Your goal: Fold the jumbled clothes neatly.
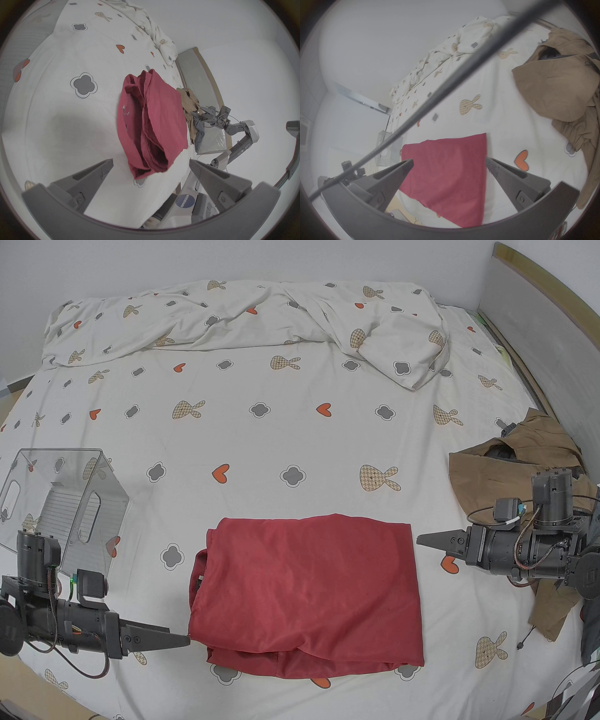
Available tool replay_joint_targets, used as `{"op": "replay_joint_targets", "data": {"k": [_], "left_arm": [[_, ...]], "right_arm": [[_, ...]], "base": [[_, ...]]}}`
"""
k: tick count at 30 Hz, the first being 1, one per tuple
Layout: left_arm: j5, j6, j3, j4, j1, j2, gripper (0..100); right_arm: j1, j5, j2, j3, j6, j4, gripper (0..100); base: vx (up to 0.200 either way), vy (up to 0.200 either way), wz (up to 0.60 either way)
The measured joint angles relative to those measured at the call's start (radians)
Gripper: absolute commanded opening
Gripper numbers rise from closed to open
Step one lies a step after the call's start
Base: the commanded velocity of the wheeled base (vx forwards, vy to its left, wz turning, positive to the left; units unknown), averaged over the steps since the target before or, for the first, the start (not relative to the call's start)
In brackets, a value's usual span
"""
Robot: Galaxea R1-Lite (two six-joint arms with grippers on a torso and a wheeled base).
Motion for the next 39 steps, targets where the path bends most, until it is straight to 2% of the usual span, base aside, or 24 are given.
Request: {"op": "replay_joint_targets", "data": {"k": [5, 8, 14, 19, 28, 34, 39], "left_arm": [[-0.026, 0.113, 0.007, -0.084, 0.072, 0.179, 100], [-0.031, 0.118, 0.008, -0.117, 0.079, 0.204, 100], [-0.064, 0.123, 0.010, -0.268, 0.089, 0.297, 100], [-0.086, 0.122, 0.015, -0.420, 0.069, 0.385, 100], [-0.135, 0.091, 0.036, -0.641, 0.000, 0.535, 100], [-0.137, 0.044, 0.023, -0.712, -0.040, 0.585, 100], [-0.137, 0.020, -0.011, -0.717, -0.060, 0.607, 100]], "right_arm": [[-0.024, 0.014, 0.010, 0.027, -0.024, -0.071, 100], [-0.028, 0.018, 0.015, 0.032, -0.026, -0.099, 100], [-0.040, 0.024, 0.040, 0.057, -0.026, -0.221, 100], [-0.044, 0.026, 0.061, 0.084, -0.022, -0.305, 100], [-0.044, 0.030, 0.098, 0.107, -0.021, -0.326, 100], [-0.043, 0.030, 0.109, 0.109, -0.021, -0.327, 100], [-0.045, 0.030, 0.113, 0.111, -0.020, -0.327, 100]], "base": [[0.000, 0.000, 0.00], [0.000, 0.000, 0.00], [0.000, 0.000, 0.00], [0.000, 0.000, 0.00], [0.000, 0.000, 0.00], [0.000, 0.000, 0.00], [0.000, 0.000, 0.00]]}}
